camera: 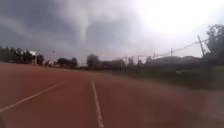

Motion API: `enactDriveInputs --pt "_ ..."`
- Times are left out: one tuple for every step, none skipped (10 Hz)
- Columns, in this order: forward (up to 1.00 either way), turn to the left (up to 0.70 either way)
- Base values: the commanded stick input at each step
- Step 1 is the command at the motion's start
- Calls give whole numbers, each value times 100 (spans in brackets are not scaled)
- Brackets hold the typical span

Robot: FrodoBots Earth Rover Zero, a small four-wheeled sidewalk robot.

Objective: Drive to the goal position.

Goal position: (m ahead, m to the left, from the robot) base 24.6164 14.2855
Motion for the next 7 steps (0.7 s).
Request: enactDriveInputs --pt "70 0" --pt "70 0" --pt "70 0" --pt "70 0" --pt "70 0" --pt "70 0" --pt "70 0"
